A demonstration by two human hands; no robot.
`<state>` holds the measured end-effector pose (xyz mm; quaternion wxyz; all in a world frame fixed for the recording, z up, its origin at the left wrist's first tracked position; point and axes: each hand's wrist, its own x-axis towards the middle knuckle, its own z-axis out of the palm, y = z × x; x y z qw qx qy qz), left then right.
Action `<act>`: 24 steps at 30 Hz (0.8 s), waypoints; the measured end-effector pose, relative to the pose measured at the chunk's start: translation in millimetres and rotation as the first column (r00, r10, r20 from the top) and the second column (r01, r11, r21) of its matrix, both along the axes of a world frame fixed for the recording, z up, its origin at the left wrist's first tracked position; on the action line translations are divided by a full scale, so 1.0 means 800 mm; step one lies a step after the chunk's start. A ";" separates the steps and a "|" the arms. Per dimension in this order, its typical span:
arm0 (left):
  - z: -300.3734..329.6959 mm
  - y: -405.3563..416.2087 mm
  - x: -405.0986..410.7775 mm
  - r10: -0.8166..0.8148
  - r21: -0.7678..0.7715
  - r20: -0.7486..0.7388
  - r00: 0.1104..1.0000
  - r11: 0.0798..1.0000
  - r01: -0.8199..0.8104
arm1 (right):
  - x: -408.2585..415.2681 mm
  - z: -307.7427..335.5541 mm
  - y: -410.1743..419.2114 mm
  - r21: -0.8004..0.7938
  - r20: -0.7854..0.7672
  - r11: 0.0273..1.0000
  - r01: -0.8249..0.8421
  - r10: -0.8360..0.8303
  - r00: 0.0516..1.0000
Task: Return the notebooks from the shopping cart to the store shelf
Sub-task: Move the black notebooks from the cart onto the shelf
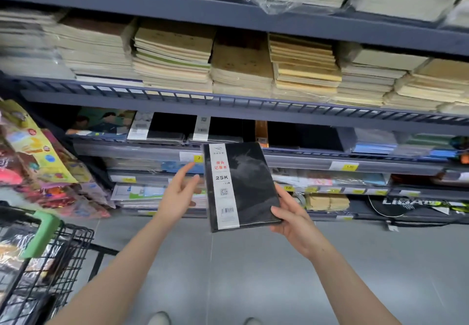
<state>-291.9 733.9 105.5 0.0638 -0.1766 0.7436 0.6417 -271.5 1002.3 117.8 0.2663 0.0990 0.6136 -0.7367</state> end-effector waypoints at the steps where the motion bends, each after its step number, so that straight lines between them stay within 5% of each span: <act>1: -0.002 -0.011 -0.005 -0.004 -0.062 -0.029 1.000 0.998 0.002 | -0.002 0.002 -0.003 -0.015 -0.004 1.000 0.012 -0.012 1.000; 5: -0.010 -0.041 -0.025 -0.064 -0.327 -0.119 0.991 0.945 0.022 | -0.015 0.006 -0.026 -0.092 0.001 0.990 0.104 -0.104 0.995; 9: -0.016 -0.061 -0.056 -0.294 -0.742 -0.113 0.949 0.661 0.117 | -0.041 0.010 -0.055 -0.115 -0.006 0.978 0.172 -0.174 0.985; 15: -0.013 -0.082 -0.107 -0.353 -0.884 0.299 0.887 0.247 0.397 | -0.111 0.018 -0.103 -0.081 -0.048 0.966 0.244 -0.249 0.967; 21: -0.024 -0.089 -0.109 -0.369 -0.880 0.320 0.873 0.227 0.418 | -0.182 0.005 -0.144 -0.006 -0.056 0.947 0.321 -0.321 0.945; 24: -0.024 -0.090 -0.110 -0.364 -0.871 0.335 0.869 0.233 0.433 | -0.193 -0.009 -0.152 0.358 -0.164 0.903 0.239 -0.191 0.968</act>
